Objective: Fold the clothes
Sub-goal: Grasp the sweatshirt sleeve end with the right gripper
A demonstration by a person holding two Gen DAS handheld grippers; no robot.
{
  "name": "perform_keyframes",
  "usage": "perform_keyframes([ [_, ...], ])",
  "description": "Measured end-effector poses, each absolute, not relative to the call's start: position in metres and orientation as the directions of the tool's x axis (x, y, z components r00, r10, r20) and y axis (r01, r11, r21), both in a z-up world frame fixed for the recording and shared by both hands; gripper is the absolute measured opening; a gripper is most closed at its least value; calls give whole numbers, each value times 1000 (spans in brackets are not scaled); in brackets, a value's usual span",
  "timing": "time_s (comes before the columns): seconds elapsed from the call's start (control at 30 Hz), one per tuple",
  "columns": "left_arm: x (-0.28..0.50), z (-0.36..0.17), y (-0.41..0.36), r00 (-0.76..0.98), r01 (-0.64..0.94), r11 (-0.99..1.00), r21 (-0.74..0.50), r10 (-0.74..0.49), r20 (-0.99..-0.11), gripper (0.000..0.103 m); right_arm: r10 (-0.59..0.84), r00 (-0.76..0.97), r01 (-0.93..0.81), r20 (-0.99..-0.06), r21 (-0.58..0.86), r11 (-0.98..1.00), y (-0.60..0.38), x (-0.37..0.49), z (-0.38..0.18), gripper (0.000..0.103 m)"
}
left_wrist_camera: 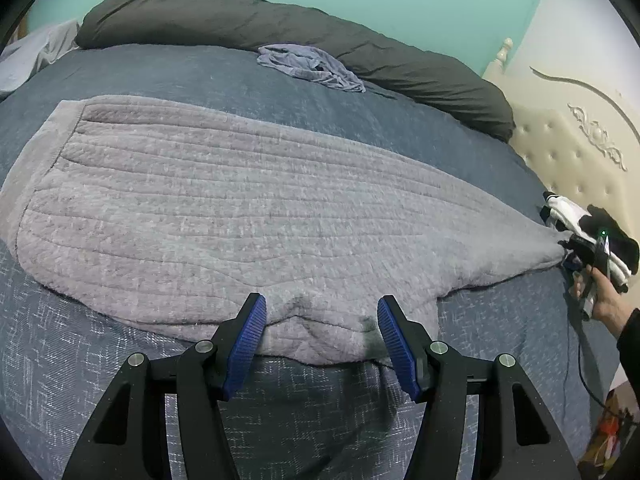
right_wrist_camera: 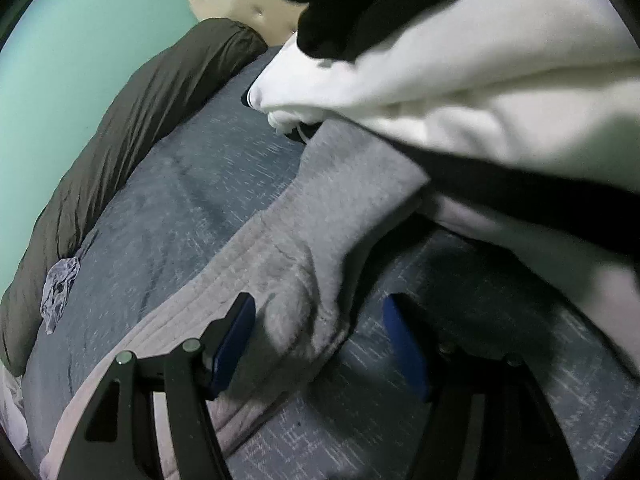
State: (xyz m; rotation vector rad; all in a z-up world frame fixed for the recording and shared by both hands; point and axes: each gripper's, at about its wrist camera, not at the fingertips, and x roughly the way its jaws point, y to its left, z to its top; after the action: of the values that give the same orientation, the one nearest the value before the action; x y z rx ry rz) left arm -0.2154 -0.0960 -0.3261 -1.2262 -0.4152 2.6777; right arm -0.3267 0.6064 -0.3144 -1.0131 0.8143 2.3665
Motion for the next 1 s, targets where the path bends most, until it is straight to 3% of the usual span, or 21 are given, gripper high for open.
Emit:
perform_keyframes([
  [0.17, -216, -328, -99, -648, -27, -945, -327, 265, -714, 62, 161, -644, -584, -748, 344, -736, 607, -337, -318, 66],
  [0.2, -216, -328, -99, -649, -25, -944, -328, 265, -713, 62, 162, -649, -577, -744, 342, -741, 606, -339, -318, 61],
  [0.23, -216, -328, -100, -649, -24, -944, -329, 265, -713, 62, 162, -653, -571, -740, 340, -747, 605, -341, -318, 48],
  [0.37, -214, -325, -104, -656, -19, -942, -335, 264, -707, 62, 167, -673, -548, -720, 334, -767, 600, -346, -314, 32],
  [0.63, -211, -319, -113, -673, -8, -938, -347, 262, -691, 62, 161, -750, -457, -642, 326, -828, 577, -347, -275, 25],
  [1.0, -196, -306, -131, -692, -4, -946, -324, 237, -682, 62, 44, -812, -250, -583, 277, -928, 480, -358, -198, 19],
])
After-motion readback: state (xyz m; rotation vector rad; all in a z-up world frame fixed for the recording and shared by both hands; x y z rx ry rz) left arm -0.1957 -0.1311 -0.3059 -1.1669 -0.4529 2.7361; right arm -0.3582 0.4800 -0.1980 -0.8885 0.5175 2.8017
